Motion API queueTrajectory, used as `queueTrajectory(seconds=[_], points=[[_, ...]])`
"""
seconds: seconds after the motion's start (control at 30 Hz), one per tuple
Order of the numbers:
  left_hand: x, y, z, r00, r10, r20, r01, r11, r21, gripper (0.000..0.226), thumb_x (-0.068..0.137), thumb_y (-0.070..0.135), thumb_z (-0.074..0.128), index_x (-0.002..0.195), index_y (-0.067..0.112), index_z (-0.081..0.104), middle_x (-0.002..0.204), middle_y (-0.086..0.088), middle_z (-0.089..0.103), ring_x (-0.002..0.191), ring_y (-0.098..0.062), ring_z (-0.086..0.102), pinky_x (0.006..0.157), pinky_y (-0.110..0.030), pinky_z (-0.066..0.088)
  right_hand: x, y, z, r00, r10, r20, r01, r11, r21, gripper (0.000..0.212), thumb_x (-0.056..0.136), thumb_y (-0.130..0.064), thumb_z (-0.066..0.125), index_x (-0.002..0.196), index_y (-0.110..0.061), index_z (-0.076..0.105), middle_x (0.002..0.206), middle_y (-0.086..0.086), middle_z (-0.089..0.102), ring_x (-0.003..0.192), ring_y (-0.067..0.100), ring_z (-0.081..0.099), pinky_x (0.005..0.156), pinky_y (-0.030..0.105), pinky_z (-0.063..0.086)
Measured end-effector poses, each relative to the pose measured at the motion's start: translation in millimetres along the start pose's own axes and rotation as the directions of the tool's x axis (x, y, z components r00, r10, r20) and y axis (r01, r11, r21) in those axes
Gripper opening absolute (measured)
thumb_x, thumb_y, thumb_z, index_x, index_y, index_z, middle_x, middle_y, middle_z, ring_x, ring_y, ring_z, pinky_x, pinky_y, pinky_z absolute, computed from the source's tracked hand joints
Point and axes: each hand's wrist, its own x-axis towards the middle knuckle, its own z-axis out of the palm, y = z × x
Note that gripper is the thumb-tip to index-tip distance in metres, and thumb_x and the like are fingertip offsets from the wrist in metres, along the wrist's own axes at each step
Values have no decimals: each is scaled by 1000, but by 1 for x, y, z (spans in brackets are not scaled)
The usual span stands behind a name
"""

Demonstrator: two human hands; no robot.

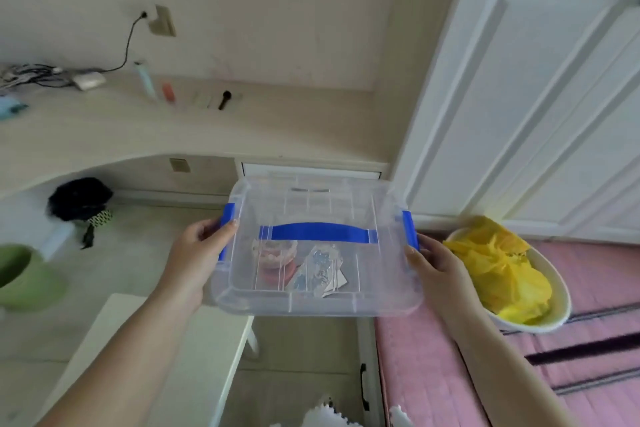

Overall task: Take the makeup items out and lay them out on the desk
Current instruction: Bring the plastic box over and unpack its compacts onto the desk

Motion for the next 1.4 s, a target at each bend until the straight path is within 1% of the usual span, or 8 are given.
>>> queueTrajectory(seconds=[0.13,0.3,0.5,0.63,0.8,1.07,1.27,1.4], points=[[47,21,23,996,23,-85,-25,999,-31,18,80,34,70,93,22,68,93,-7,72,88,-28,68,82,-48,55,77,-23,11,997,-9,73,9,1000,-8,23,90,-25,58,113,-30,60,84,-17,72,76,-1,68,58,13,51],[113,41,47,983,58,-173,-68,996,-50,17,83,30,68,95,19,68,87,-2,69,76,-15,61,66,-27,47,153,-45,33,991,-5,136,9,1000,-30,22,92,-25,55,112,-32,59,83,-14,73,74,3,69,60,17,53],[215,57,72,988,24,-151,-36,996,-80,5,82,28,69,83,24,70,77,6,72,75,-16,64,71,-33,51,252,-61,65,995,-12,98,22,995,-95,25,91,-26,54,115,-31,60,88,0,71,67,5,64,61,17,51],[280,74,85,995,15,-99,-21,998,-66,1,83,27,68,84,26,69,88,-2,73,87,-24,67,85,-45,52,309,-74,86,998,1,70,6,995,-101,24,91,-25,57,113,-33,60,96,11,68,77,23,63,65,21,48],[368,102,100,999,32,-13,-32,999,-1,17,84,30,67,98,21,69,95,-5,73,93,-27,67,90,-50,52,381,-90,113,1000,10,20,-9,996,-91,24,91,-20,57,111,-33,60,82,-4,71,61,2,59,57,11,45],[454,117,137,999,27,34,-27,1000,8,16,84,26,66,98,23,71,86,6,73,83,-13,66,77,-34,50,465,-87,127,996,92,14,-90,988,-128,27,92,-23,54,118,-30,59,78,6,62,62,13,53,58,24,42],[488,128,171,995,56,84,-61,997,54,18,75,37,64,89,32,74,78,5,68,74,-13,59,74,-34,46,519,-85,121,994,110,13,-109,990,-86,26,91,-22,55,112,-37,60,72,-7,61,58,6,54,58,20,42],[507,131,191,998,30,48,-32,999,30,21,74,38,66,92,31,73,96,-6,73,87,-22,66,85,-43,51,551,-84,120,994,110,-11,-110,991,-76,27,91,-19,56,115,-28,61,72,-4,57,60,11,52,60,22,41]])
